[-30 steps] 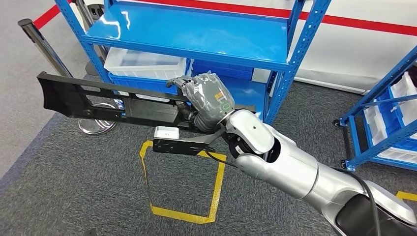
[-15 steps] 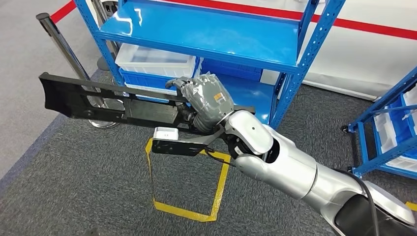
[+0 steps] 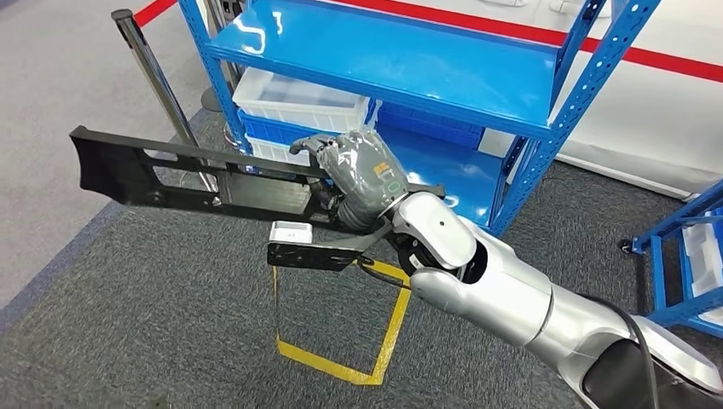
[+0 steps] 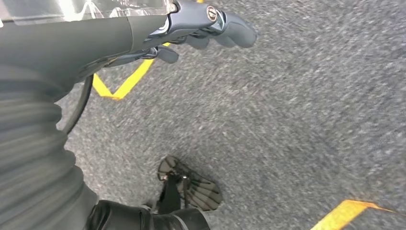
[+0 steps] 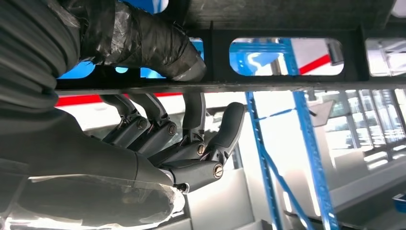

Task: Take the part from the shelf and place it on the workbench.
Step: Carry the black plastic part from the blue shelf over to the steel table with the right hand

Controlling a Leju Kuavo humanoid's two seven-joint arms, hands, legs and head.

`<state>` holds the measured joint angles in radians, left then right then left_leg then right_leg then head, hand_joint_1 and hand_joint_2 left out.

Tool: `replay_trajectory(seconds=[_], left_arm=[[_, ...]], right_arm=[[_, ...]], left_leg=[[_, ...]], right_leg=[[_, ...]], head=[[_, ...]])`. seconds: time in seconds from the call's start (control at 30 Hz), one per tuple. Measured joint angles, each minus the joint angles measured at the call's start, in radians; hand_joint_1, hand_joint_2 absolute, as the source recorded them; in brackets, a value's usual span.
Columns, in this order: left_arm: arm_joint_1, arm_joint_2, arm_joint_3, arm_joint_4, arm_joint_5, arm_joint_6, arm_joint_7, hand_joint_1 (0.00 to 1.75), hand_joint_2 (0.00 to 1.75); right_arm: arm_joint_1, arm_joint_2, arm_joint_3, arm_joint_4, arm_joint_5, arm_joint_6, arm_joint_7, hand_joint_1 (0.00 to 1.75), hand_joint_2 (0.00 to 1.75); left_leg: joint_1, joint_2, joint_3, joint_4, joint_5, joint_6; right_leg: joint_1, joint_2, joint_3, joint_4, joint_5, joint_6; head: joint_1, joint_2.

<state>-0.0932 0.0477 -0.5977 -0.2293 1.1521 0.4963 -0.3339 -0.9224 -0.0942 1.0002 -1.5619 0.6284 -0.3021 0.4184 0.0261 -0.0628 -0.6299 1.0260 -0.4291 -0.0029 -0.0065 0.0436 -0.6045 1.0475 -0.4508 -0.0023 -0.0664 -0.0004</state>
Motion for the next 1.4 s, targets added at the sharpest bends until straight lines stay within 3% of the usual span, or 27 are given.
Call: replay_trajectory(seconds=[0.03, 0.1, 0.13, 0.2, 0.27, 0.3, 0.33, 0.4, 0.47, 0.53, 0.6, 0.67, 0.73, 0.77, 0.8, 0.87, 0.93, 1.0, 1.07, 1.13, 1.2, 1.23, 1.3, 1.33, 1.4], left_arm=[[0.002, 0.001, -0.001, 0.0, 0.0, 0.0, 0.0, 0.0, 1.75], [0.005, 0.002, -0.004, 0.0, 0.0, 0.0, 0.0, 0.0, 1.75], [0.004, 0.002, -0.005, 0.0, 0.0, 0.0, 0.0, 0.0, 1.75], [0.002, 0.002, -0.006, 0.0, 0.001, 0.001, 0.0, 0.0, 1.75], [0.002, 0.002, -0.007, 0.0, 0.005, 0.002, 0.0, 0.0, 1.75], [0.003, 0.002, -0.008, 0.0, 0.007, 0.002, 0.001, 0.0, 1.75], [0.004, 0.002, -0.008, 0.0, 0.009, 0.003, 0.001, 0.0, 1.75], [0.003, 0.002, -0.008, 0.0, 0.011, 0.005, 0.001, 0.0, 1.75], [-0.001, 0.002, -0.008, 0.0, 0.012, 0.007, 0.002, 0.0, 1.75], [-0.001, 0.002, -0.009, 0.0, 0.016, 0.009, 0.002, 0.0, 1.75], [0.002, 0.001, -0.009, 0.0, 0.02, 0.01, 0.001, 0.0, 1.75], [0.002, 0.001, -0.009, 0.0, 0.021, 0.01, 0.0, 0.0, 1.75], [0.001, 0.001, -0.009, 0.0, 0.022, 0.01, -0.002, 0.0, 1.75], [0.001, 0.001, -0.009, 0.0, 0.022, 0.01, -0.003, 0.0, 1.75], [0.001, 0.001, -0.01, 0.0, 0.022, 0.01, -0.004, 0.0, 1.75], [0.002, 0.001, -0.01, 0.0, 0.023, 0.009, -0.005, 0.0, 1.75], [0.001, -0.002, -0.01, 0.0, 0.023, 0.009, -0.005, 0.0, 1.75], [-0.001, -0.006, -0.011, 0.0, 0.024, 0.008, -0.005, 0.0, 1.75], [0.001, -0.005, -0.012, 0.0, 0.025, 0.008, -0.005, 0.0, 1.75], [0.005, -0.003, -0.012, 0.0, 0.025, 0.008, -0.005, 0.0, 1.75], [0.003, -0.002, -0.012, 0.0, 0.025, 0.008, -0.005, 0.0, 1.75], [0.002, -0.002, -0.012, 0.0, 0.025, 0.008, -0.005, 0.0, 1.75], [0.002, -0.001, -0.012, 0.0, 0.025, 0.008, -0.005, 0.0, 1.75], [0.003, 0.0, -0.012, 0.0, 0.025, 0.008, -0.005, 0.0, 1.75], [0.003, 0.001, -0.012, 0.0, 0.025, 0.008, -0.005, 0.0, 1.75]], right_arm=[[0.0, 0.0, 0.0, 0.0, 0.0, 0.0, 0.0, 1.75, 1.75], [-0.002, 0.0, 0.0, 0.0, 0.001, 0.0, 0.0, 1.75, 1.75], [-0.003, 0.0, 0.0, 0.0, 0.003, 0.0, -0.001, 1.75, 1.75], [-0.005, 0.0, 0.0, -0.001, 0.006, 0.0, -0.001, 1.75, 1.75], [-0.003, 0.0, 0.0, -0.001, 0.007, 0.001, -0.001, 1.75, 1.75], [-0.002, 0.0, 0.0, -0.001, 0.007, 0.001, -0.001, 1.75, 1.75], [-0.001, 0.0, 0.0, -0.001, 0.006, 0.001, -0.001, 1.75, 1.75], [-0.001, 0.0, 0.0, -0.003, 0.006, 0.001, -0.001, 1.75, 1.75], [-0.001, 0.0, 0.0, -0.006, 0.006, 0.001, -0.001, 1.75, 1.75], [-0.001, 0.0, 0.0, -0.008, 0.006, 0.001, -0.001, 1.75, 1.75], [0.0, 0.0, 0.0, -0.009, 0.006, 0.001, -0.001, 1.75, 1.75], [0.0, -0.001, 0.0, -0.01, 0.006, 0.001, -0.001, 1.75, 1.75], [0.003, -0.003, 0.0, -0.011, 0.006, 0.001, -0.001, 1.75, 1.75], [0.005, -0.004, 0.0, -0.011, 0.006, 0.001, -0.001, 1.75, 1.75], [0.007, -0.005, 0.0, -0.011, 0.006, 0.001, -0.001, 1.75, 1.75], [0.008, -0.006, 0.0, -0.011, 0.006, 0.001, -0.001, 1.75, 1.75], [0.006, -0.006, 0.0, -0.012, 0.006, 0.0, -0.001, 1.75, 1.75], [0.003, -0.006, 0.0, -0.013, 0.006, 0.0, -0.001, 1.75, 1.75], [0.002, -0.005, 0.0, -0.014, 0.006, 0.0, -0.001, 1.75, 1.75], [0.001, -0.005, 0.0, -0.015, 0.006, 0.0, -0.001, 1.75, 1.75], [0.001, -0.004, 0.0, -0.016, 0.006, 0.0, -0.001, 1.75, 1.75], [0.001, -0.005, 0.0, -0.016, 0.006, 0.0, -0.001, 1.75, 1.75], [0.004, -0.005, 0.0, -0.016, 0.006, 0.001, -0.001, 1.75, 1.75], [0.005, -0.005, 0.0, -0.016, 0.006, 0.001, -0.001, 1.75, 1.75], [0.004, -0.005, 0.0, -0.016, 0.006, 0.002, -0.002, 1.75, 1.75]], left_leg=[[0.002, -0.005, -0.002, -0.003, 0.003, -0.007], [0.002, 0.008, -0.013, 0.015, -0.012, -0.017], [0.001, 0.021, -0.029, 0.051, -0.034, -0.02], [0.001, 0.046, -0.083, 0.172, -0.094, -0.025], [0.002, 0.052, -0.122, 0.26, -0.119, -0.029], [0.002, 0.055, -0.116, 0.253, -0.105, -0.03], [0.002, 0.06, -0.093, 0.209, -0.077, -0.03], [-0.002, 0.087, -0.025, 0.078, -0.026, -0.029], [-0.008, 0.1, 0.007, 0.009, -0.013, -0.017], [-0.011, 0.086, 0.005, 0.006, -0.011, -0.001], [-0.008, 0.075, 0.005, 0.0, -0.005, 0.011], [-0.006, 0.065, 0.005, -0.005, 0.001, 0.022], [-0.008, 0.052, 0.003, -0.005, 0.003, 0.027], [-0.009, 0.044, 0.002, -0.005, 0.003, 0.028], [-0.011, 0.035, 0.002, -0.004, 0.003, 0.028], [-0.014, 0.016, 0.004, -0.004, 0.003, 0.028], [-0.014, -0.001, 0.001, -0.003, 0.004, 0.025], [-0.008, -0.016, -0.008, -0.003, 0.009, 0.016], [-0.005, -0.025, -0.014, -0.006, 0.013, 0.005], [-0.008, 0.002, -0.03, 0.025, -0.01, -0.004], [-0.007, 0.04, -0.079, 0.129, -0.065, -0.013], [-0.005, 0.048, -0.109, 0.191, -0.09, -0.018], [-0.001, 0.055, -0.136, 0.248, -0.097, -0.027], [0.001, 0.06, -0.122, 0.223, -0.075, -0.03], [0.001, 0.088, -0.056, 0.098, -0.019, -0.034]], right_leg=[[-0.001, -0.006, 0.0, -0.004, 0.001, -0.004], [-0.006, -0.02, 0.004, -0.016, 0.009, -0.014], [-0.009, -0.028, 0.006, -0.021, 0.012, -0.019], [-0.006, -0.044, 0.006, -0.023, 0.014, -0.024], [-0.004, -0.06, 0.004, -0.021, 0.014, -0.024], [-0.003, -0.067, 0.003, -0.019, 0.013, -0.024], [-0.003, -0.073, 0.003, -0.017, 0.012, -0.023], [-0.001, -0.085, 0.001, -0.011, 0.008, -0.017], [0.004, -0.095, -0.002, -0.007, 0.006, -0.008], [0.007, -0.105, -0.002, -0.009, 0.008, 0.0], [0.003, -0.095, -0.008, 0.007, -0.008, 0.011], [-0.001, -0.067, -0.046, 0.091, -0.061, 0.02], [-0.001, -0.052, -0.104, 0.218, -0.117, 0.021], [-0.001, -0.051, -0.123, 0.258, -0.125, 0.02], [-0.001, -0.05, -0.126, 0.262, -0.113, 0.016], [0.004, -0.037, -0.08, 0.162, -0.045, 0.001], [0.006, 0.0, -0.022, 0.04, 0.006, -0.022], [0.01, 0.02, -0.002, -0.005, 0.011, -0.032], [0.009, 0.002, 0.005, -0.023, 0.014, -0.029], [0.001, -0.019, 0.015, -0.041, 0.022, -0.029], [-0.002, -0.039, 0.019, -0.048, 0.025, -0.03], [-0.002, -0.051, 0.018, -0.048, 0.024, -0.03], [-0.003, -0.071, 0.017, -0.046, 0.022, -0.029], [-0.004, -0.081, 0.018, -0.044, 0.02, -0.026], [-0.006, -0.099, 0.018, -0.036, 0.011, -0.017]], head=[[0.0, 0.0], [-0.002, 0.0], [-0.005, 0.0], [-0.009, 0.0], [-0.009, 0.0], [-0.009, 0.0], [-0.009, 0.0], [-0.01, 0.0], [-0.01, 0.0], [-0.009, 0.0], [-0.009, 0.0], [-0.009, 0.0], [-0.009, 0.0], [-0.009, 0.0], [-0.009, 0.0], [-0.009, 0.0], [-0.012, 0.0], [-0.012, 0.0], [-0.008, 0.0], [-0.011, 0.0], [-0.014, 0.0], [-0.015, 0.0], [-0.015, 0.0], [-0.016, 0.0], [-0.016, 0.0]])
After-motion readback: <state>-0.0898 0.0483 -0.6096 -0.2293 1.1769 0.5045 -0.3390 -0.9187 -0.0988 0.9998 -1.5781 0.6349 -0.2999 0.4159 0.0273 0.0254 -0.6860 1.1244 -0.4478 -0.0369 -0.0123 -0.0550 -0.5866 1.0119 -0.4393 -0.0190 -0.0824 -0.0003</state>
